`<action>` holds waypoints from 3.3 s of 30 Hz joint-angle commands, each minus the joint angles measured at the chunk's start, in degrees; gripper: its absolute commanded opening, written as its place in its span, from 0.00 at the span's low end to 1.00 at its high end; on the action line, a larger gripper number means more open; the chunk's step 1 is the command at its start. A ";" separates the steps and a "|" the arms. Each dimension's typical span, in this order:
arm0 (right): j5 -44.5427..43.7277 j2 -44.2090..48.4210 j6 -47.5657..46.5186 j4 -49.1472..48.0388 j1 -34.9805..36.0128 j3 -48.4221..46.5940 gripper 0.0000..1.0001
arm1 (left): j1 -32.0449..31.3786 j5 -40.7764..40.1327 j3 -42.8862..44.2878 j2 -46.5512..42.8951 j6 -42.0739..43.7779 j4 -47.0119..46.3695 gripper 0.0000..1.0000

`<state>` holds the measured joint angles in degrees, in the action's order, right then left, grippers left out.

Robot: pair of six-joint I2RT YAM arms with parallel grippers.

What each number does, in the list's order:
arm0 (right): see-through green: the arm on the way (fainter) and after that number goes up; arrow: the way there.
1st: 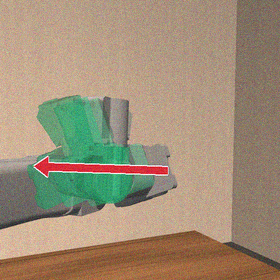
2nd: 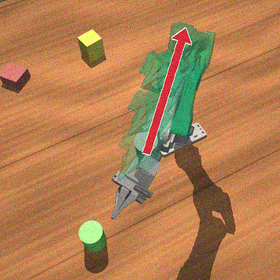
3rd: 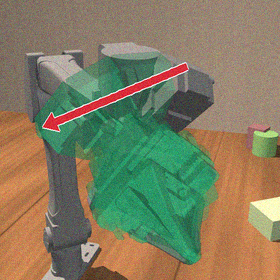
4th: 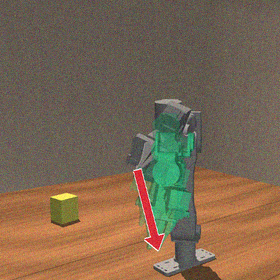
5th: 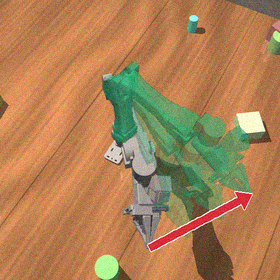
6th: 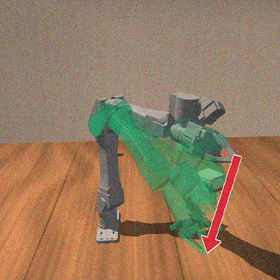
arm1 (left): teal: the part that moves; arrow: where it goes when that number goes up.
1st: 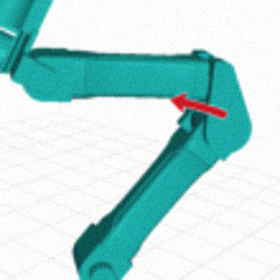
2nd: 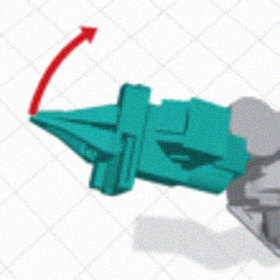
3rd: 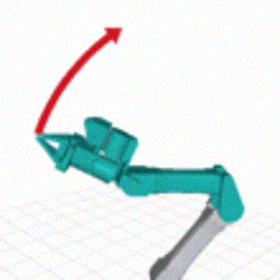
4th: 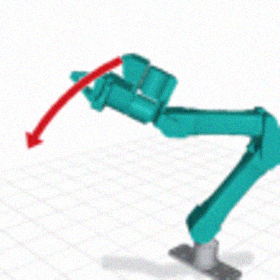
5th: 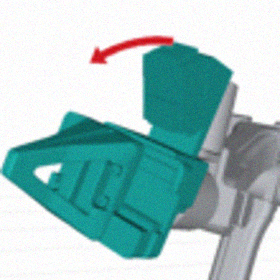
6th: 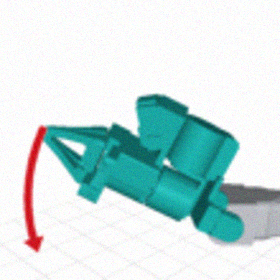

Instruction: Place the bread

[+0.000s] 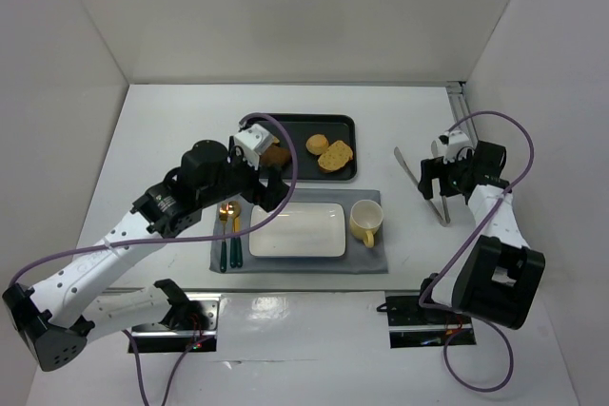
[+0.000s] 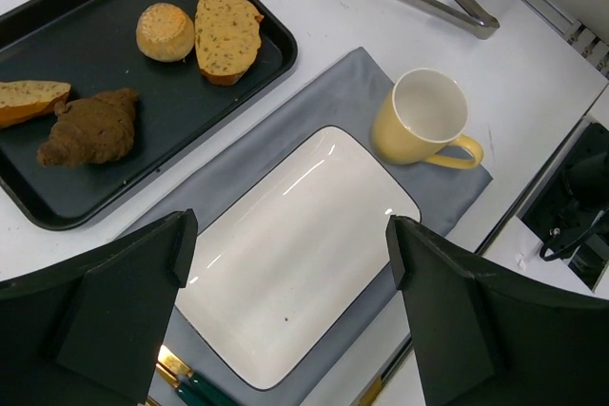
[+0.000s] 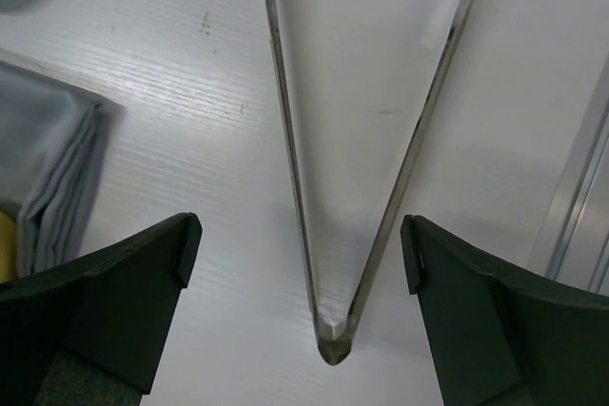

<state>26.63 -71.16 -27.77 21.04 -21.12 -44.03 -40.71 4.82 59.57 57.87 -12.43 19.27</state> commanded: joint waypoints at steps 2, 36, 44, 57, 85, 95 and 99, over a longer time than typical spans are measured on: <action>-3.69 -1.52 -4.22 -3.53 0.38 0.25 1.00 | -0.07 1.95 0.46 -0.47 -1.29 -1.86 1.00; -4.75 -23.41 -9.06 -12.60 0.38 -2.55 0.90 | -0.07 0.64 -0.07 -1.62 -1.29 -2.39 1.00; -2.38 -25.61 -9.58 -8.92 0.38 -3.61 0.26 | -0.07 0.63 -0.60 -1.62 -1.29 -2.39 1.00; 10.36 -11.38 -6.86 8.22 4.24 -19.05 0.18 | -0.07 -1.03 -0.60 -1.62 -0.76 -2.39 1.00; 5.01 -18.05 -0.71 10.69 24.11 -31.73 0.58 | -0.07 -3.68 -1.65 -2.14 -0.23 -2.91 1.00; 5.62 -24.81 -2.38 14.47 24.11 -36.12 0.59 | -0.07 -4.20 -1.65 -2.14 -0.23 -2.92 1.00; 6.15 -26.92 -3.60 17.01 23.59 -36.74 0.59 | -0.07 -4.20 -1.65 -2.14 -0.23 -2.92 1.00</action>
<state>31.73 -97.14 -29.98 35.59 2.48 -77.76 -40.73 1.28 57.84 57.08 -12.38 18.92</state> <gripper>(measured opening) 0.591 1.000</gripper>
